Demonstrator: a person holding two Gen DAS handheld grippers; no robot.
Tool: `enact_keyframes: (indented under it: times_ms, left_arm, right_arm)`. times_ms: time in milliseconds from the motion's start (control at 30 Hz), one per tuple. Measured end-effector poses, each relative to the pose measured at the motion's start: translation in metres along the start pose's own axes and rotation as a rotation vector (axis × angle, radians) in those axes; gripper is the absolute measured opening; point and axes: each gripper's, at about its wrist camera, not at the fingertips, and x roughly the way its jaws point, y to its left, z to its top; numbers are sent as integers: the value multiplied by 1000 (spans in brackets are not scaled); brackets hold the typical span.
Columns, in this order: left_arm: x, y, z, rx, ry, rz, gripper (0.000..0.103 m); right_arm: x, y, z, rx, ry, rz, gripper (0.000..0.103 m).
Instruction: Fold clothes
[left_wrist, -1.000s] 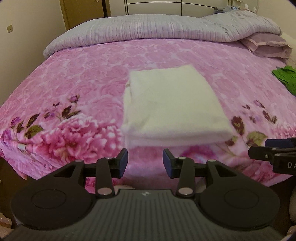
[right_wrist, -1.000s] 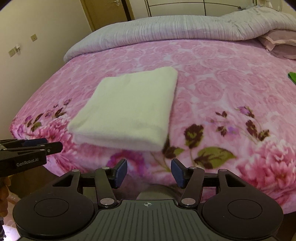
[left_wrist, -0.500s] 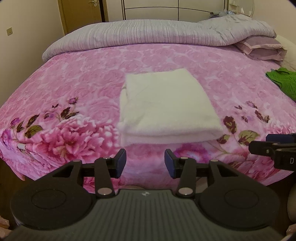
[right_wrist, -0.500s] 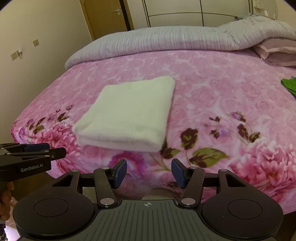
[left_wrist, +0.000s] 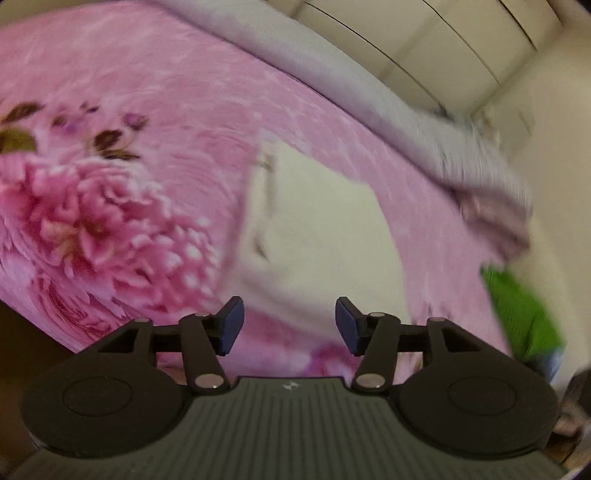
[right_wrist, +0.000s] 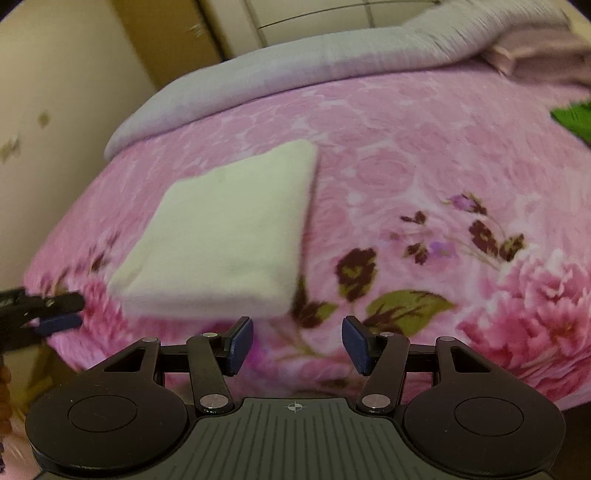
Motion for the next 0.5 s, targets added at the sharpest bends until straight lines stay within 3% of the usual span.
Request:
enact_keyframes:
  times_ms: [200, 500]
  left_arm:
    - [51, 40, 39, -135, 40, -83, 59]
    - [126, 67, 68, -286, 110, -201, 59]
  right_arm:
    - [48, -36, 29, 213, 50, 151, 60]
    - [120, -66, 48, 486, 64, 274, 70]
